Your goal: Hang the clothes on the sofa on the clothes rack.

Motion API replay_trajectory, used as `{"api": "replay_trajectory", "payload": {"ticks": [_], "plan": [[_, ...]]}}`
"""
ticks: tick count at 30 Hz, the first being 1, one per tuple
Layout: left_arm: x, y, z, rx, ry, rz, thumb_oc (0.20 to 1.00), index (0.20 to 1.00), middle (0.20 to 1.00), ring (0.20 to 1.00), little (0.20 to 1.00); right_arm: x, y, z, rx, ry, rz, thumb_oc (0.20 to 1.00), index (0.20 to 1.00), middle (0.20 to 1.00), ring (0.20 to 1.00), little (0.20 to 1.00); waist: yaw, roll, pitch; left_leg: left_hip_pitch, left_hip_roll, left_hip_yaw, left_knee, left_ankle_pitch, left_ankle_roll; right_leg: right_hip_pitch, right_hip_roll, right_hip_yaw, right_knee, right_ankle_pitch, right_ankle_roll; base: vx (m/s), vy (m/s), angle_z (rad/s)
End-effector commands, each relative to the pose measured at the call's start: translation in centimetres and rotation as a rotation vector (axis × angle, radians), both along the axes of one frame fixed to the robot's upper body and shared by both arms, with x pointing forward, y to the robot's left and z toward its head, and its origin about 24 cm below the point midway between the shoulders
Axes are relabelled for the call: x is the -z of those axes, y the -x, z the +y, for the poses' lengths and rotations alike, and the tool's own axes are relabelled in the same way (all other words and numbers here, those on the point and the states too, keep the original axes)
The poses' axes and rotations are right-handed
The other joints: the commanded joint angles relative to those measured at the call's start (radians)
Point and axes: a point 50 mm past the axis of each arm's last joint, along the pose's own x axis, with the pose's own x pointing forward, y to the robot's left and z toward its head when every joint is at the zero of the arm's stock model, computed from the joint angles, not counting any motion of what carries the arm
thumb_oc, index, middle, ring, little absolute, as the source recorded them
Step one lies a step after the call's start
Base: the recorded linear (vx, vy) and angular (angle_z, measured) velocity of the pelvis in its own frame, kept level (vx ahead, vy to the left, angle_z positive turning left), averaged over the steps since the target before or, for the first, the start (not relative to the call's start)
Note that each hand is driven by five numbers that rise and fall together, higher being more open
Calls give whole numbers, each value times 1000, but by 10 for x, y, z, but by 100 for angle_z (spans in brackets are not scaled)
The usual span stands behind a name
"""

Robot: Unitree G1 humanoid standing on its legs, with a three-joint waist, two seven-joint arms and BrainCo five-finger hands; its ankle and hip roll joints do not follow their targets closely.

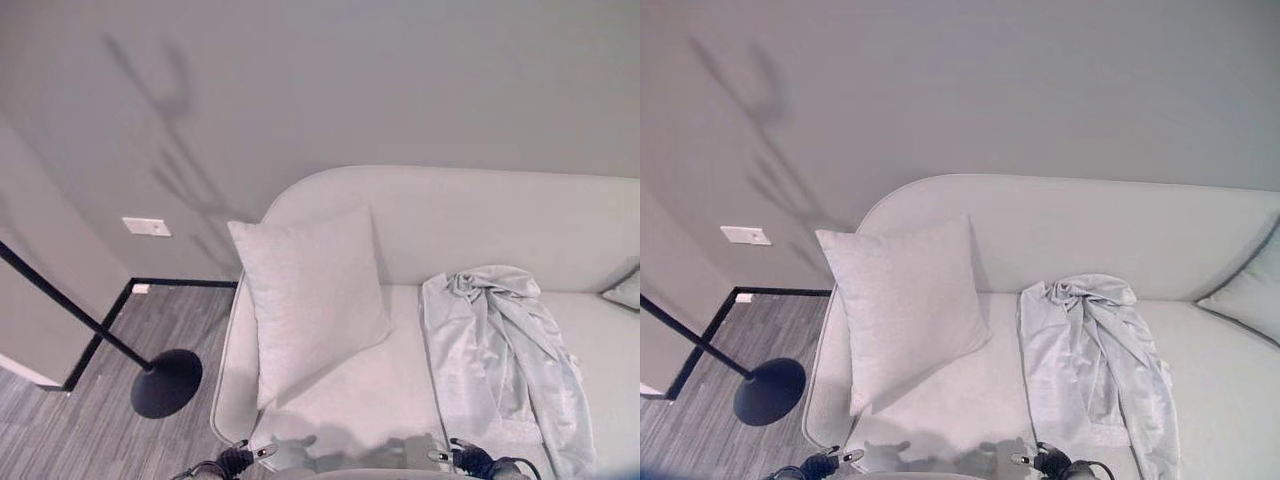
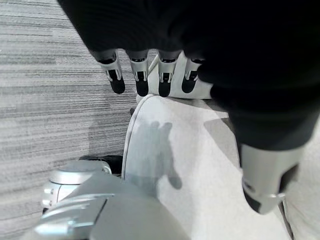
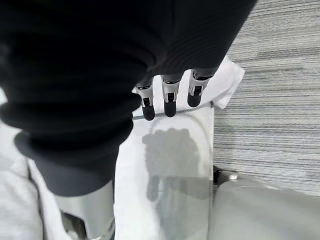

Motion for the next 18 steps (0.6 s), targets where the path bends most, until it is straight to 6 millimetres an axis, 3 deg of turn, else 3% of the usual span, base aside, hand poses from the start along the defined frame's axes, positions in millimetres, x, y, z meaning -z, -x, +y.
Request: {"api": "replay_trajectory", "payload": {"ticks": [1, 3, 4, 6, 8, 10, 13, 14, 15, 18], "plan": [[-8, -23, 13, 22, -48, -43, 1000, 1000, 1000, 1000, 1000, -3, -11, 5, -54, -22, -39, 1000, 1000, 1000, 1000, 1000, -1, 24, 1, -22, 34, -29, -14, 3, -95, 26, -61, 38, 191, 42, -16, -45, -39, -17], [-9, -26, 13, 23, -50, -55, 1000, 1000, 1000, 1000, 1000, -3, -9, 5, -52, -20, -36, 1000, 1000, 1000, 1000, 1000, 16, 14, -26, -33, 56, -45, -14, -10, -109, 78, -194, 20, 73, 47, -39, 27, -173, -11], [-9, -26, 13, 23, -50, -55, 1000, 1000, 1000, 1000, 1000, -3, -9, 5, -52, -20, -35, 1000, 1000, 1000, 1000, 1000, 15, 14, -24, -30, 55, -47, -14, -11, -108, 84, -195, 17, 70, 46, -38, 74, -235, -11], [-11, -28, 15, 27, -54, -68, 1000, 1000, 1000, 1000, 1000, 0, -2, 5, -58, -6, -4, 1000, 1000, 1000, 1000, 1000, 33, 3, -52, -37, 100, -63, -14, -17, -122, 88, -341, 0, -131, 68, -28, 116, -314, 5], [-10, -26, 16, 18, -51, -64, 1000, 1000, 1000, 1000, 1000, 0, -1, 6, -63, -7, 1, 1000, 1000, 1000, 1000, 1000, 32, -1, -53, -28, 113, -62, -14, -22, -125, 71, -349, 6, -151, 63, -23, 84, -228, -4], [-10, -23, 17, -17, -49, -66, 1000, 1000, 1000, 1000, 1000, 1, -1, 8, -69, -14, -3, 1000, 1000, 1000, 1000, 1000, 18, -8, -46, -5, 138, -66, -14, -27, -123, 24, -317, 43, -151, 52, -13, 81, -345, 2], [-10, -26, 18, -16, -52, -74, 1000, 1000, 1000, 1000, 1000, 1, -2, 14, -72, -32, -8, 1000, 1000, 1000, 1000, 1000, 13, -35, -43, 0, 162, -59, -14, -34, -128, 38, -309, 21, -151, 45, -13, 68, -488, 8], [-9, -26, 12, -7, -35, -85, 1000, 1000, 1000, 1000, 1000, 0, -2, 12, -55, -42, -33, 1000, 1000, 1000, 1000, 1000, -8, -43, -56, -10, 248, -49, -14, -16, -135, 52, -233, 7, -151, 42, 3, 75, -522, 28], [-9, -26, 11, -7, -35, -84, 1000, 1000, 1000, 1000, 1000, 0, -2, 12, -55, -42, -32, 1000, 1000, 1000, 1000, 1000, -8, -42, -56, -10, 250, -50, -14, -16, -135, 53, -231, 7, -151, 41, 2, 93, -668, 15], [-10, -36, -1, 3, 9, -119, 1000, 1000, 1000, 1000, 1000, -1, -2, 7, -39, -27, -44, 1000, 1000, 1000, 1000, 1000, -21, -31, -53, -19, 303, -38, -14, 22, -118, 75, -163, -2, -151, 29, 8, 40, -407, -9]]}}
